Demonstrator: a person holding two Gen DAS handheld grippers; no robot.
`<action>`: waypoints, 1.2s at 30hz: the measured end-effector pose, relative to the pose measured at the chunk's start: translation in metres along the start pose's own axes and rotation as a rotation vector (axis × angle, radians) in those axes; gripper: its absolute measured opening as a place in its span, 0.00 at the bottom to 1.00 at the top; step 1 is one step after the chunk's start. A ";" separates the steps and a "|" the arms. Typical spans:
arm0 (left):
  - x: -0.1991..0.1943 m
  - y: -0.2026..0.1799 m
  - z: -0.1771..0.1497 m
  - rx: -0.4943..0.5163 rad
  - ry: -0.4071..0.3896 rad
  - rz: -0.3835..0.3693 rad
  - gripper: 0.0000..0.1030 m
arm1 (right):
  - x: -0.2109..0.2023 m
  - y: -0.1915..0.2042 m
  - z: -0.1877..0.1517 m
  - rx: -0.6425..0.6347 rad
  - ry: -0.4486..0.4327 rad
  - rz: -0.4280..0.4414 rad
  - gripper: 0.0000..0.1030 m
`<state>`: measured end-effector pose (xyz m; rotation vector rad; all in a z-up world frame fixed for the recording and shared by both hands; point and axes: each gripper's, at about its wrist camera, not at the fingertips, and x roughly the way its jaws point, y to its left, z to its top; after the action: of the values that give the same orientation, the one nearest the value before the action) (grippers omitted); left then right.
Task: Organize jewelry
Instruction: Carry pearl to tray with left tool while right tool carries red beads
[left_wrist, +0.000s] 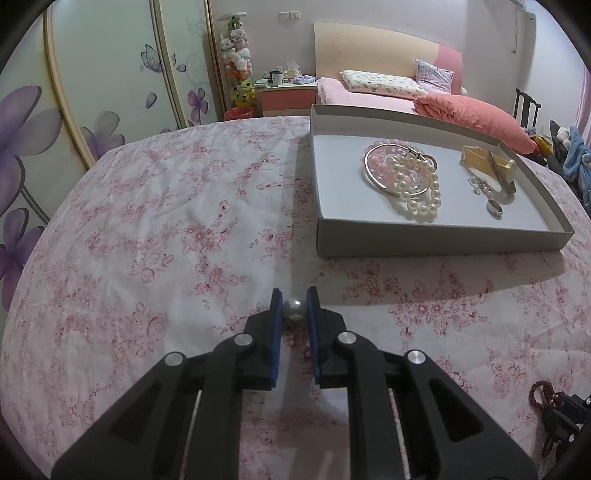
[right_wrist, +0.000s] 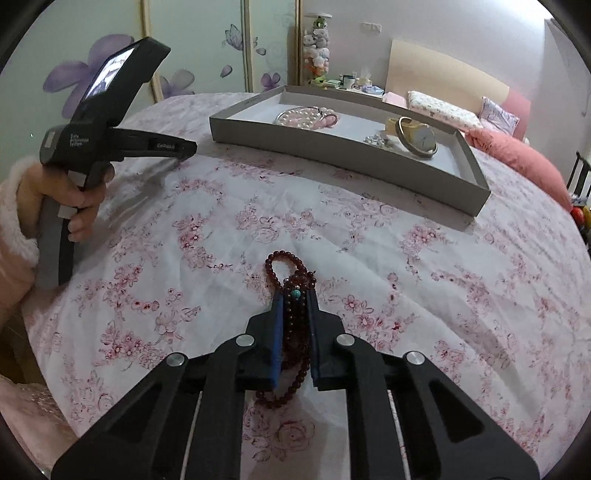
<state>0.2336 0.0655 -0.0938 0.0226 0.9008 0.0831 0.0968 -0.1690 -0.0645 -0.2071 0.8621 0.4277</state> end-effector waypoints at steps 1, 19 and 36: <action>0.000 0.000 0.000 0.000 0.000 0.000 0.14 | 0.001 -0.001 0.002 0.000 0.005 -0.006 0.12; -0.003 0.010 0.000 -0.089 -0.003 -0.080 0.13 | -0.004 -0.054 0.051 0.171 -0.187 -0.056 0.09; -0.047 -0.021 0.009 -0.053 -0.210 -0.088 0.13 | -0.014 -0.057 0.073 0.205 -0.359 -0.060 0.09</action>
<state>0.2135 0.0411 -0.0527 -0.0569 0.6885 0.0222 0.1642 -0.1989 -0.0067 0.0343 0.5404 0.3055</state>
